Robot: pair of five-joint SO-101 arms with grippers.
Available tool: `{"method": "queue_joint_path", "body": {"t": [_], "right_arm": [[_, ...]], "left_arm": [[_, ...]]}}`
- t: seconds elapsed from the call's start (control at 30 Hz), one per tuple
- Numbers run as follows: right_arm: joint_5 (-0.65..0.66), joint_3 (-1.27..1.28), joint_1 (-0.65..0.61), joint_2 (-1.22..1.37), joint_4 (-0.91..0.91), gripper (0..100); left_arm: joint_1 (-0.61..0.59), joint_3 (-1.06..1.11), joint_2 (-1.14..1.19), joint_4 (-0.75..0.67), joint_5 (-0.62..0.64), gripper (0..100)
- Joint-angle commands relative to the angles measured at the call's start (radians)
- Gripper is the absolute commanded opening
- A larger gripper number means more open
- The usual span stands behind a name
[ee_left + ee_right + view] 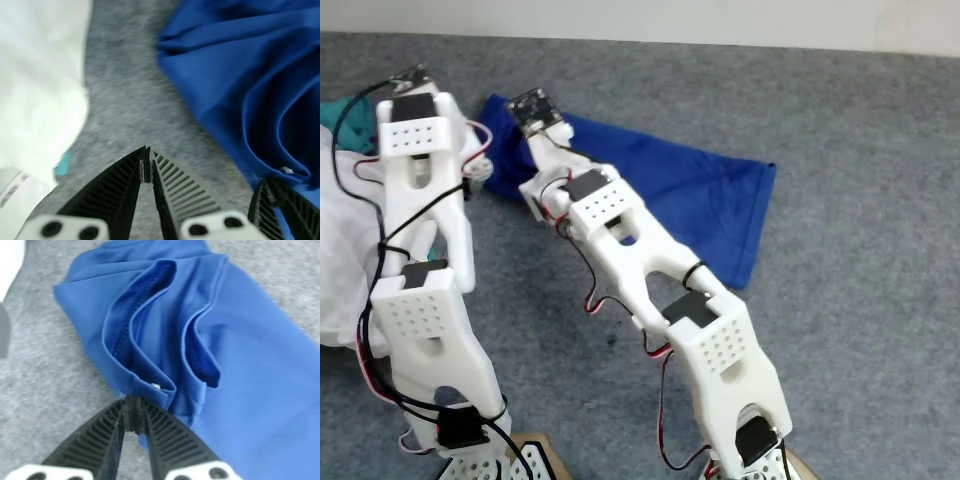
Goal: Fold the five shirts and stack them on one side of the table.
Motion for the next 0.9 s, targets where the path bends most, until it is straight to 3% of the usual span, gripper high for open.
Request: {"method": "queue_joint_path", "body": {"t": [0.0, 0.6, 0.87], "right_arm": [[-0.008, -0.048, 0.045, -0.022, 0.004, 0.5], [-0.006, -0.039, 0.137, -0.018, 0.004, 0.5], [-0.006, -0.028, 0.156, -0.024, 0.025, 0.5]], "left_arm": [[0.054, 0.001, -0.068, -0.054, -0.009, 1], [0.097, 0.269, -0.070, -0.497, -0.011, 1], [0.079, 0.305, -0.073, -0.542, -0.011, 1]]}}
